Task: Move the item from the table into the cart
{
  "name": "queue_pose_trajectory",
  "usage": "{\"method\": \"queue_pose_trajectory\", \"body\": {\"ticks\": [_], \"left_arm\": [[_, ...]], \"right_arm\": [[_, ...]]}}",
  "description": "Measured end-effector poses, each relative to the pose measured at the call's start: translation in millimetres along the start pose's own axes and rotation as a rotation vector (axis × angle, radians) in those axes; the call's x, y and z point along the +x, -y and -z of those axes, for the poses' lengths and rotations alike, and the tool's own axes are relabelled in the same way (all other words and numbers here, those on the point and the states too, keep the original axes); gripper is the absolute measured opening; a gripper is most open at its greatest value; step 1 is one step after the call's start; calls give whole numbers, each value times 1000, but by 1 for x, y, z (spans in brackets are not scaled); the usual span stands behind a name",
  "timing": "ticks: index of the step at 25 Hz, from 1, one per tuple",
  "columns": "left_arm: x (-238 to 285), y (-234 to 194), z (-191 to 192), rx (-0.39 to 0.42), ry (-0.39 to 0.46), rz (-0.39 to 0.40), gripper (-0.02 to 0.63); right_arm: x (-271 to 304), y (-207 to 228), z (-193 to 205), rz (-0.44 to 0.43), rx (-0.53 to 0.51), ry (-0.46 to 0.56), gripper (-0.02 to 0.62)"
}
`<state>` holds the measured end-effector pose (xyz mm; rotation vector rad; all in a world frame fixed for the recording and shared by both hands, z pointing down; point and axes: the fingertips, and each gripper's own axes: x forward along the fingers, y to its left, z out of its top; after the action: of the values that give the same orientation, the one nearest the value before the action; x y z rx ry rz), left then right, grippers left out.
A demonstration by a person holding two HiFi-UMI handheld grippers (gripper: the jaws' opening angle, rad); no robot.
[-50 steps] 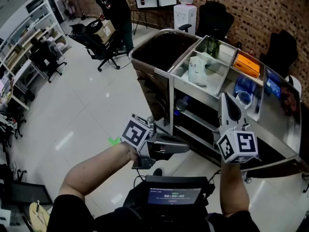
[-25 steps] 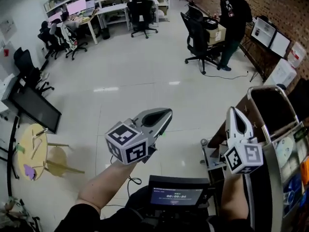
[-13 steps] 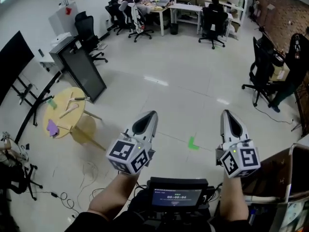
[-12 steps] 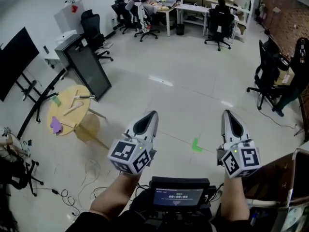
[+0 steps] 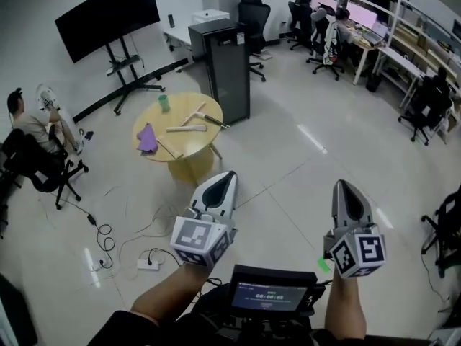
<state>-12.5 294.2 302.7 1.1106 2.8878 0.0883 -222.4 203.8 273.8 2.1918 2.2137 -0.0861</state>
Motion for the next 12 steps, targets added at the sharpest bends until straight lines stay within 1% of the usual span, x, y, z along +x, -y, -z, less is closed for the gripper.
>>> {"method": "queue_pose_trajectory", "body": {"ticks": [3, 6, 10, 11, 12], "left_arm": [[7, -61, 5, -3, -17, -118, 12], [13, -120, 7, 19, -40, -243, 12], [10, -201, 0, -6, -50, -433, 12], [8, -221, -3, -10, -58, -480, 30], [5, -240, -5, -14, -61, -519, 63]], "right_arm": [[72, -30, 10, -120, 16, -10, 0], [140, -55, 12, -234, 33, 17, 0], [237, -104, 15, -417, 29, 16, 0], [259, -117, 15, -456, 28, 16, 0], [281, -130, 16, -491, 34, 10, 0]]}}
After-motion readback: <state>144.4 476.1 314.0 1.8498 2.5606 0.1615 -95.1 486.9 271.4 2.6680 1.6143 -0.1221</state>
